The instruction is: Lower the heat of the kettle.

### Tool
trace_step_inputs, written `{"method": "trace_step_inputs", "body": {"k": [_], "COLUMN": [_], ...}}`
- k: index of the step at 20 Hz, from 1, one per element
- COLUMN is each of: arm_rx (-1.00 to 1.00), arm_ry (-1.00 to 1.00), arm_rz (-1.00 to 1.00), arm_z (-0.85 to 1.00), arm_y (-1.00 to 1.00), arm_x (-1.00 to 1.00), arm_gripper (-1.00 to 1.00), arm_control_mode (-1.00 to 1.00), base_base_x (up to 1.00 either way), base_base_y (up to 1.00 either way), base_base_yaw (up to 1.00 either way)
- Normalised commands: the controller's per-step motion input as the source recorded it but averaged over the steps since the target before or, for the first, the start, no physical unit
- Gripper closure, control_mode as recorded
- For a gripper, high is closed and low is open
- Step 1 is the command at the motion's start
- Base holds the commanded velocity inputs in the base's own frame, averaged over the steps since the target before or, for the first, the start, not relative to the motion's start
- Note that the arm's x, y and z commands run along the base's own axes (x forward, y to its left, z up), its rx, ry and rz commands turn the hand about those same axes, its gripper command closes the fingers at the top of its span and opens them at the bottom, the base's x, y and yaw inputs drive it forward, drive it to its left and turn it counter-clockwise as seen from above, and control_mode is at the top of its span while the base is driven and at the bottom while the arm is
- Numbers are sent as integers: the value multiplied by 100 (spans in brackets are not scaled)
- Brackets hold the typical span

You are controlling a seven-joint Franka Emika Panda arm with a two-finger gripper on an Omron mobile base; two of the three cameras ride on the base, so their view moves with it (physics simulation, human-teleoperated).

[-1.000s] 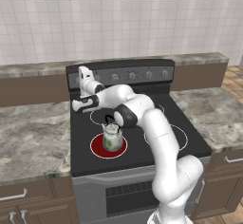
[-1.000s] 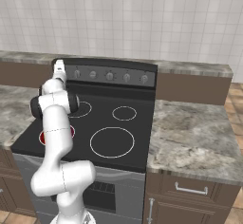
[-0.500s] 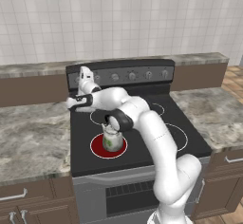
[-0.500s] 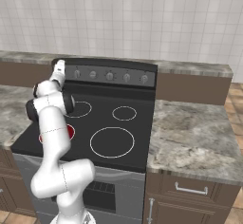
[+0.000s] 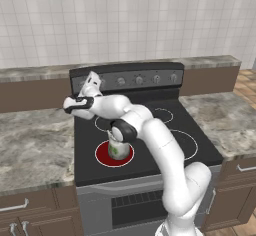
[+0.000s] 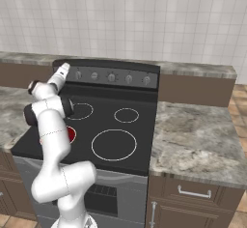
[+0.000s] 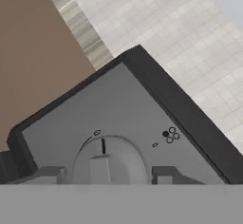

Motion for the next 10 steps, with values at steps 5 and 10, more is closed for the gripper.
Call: {"method": "trace_step_inputs", "body": {"k": [5,10], "arm_rx": [37,35], "arm_ry": [19,21], "arm_rz": [-13,-13], "arm_z": [1,2], "arm_y": [0,0], "arm_x": [0,0], "arm_gripper": [100,100], "arm_control_mode": [-100,-100], "base_base_x": [0,0], "base_base_y": [0,0], "base_base_yaw": [0,0]}}
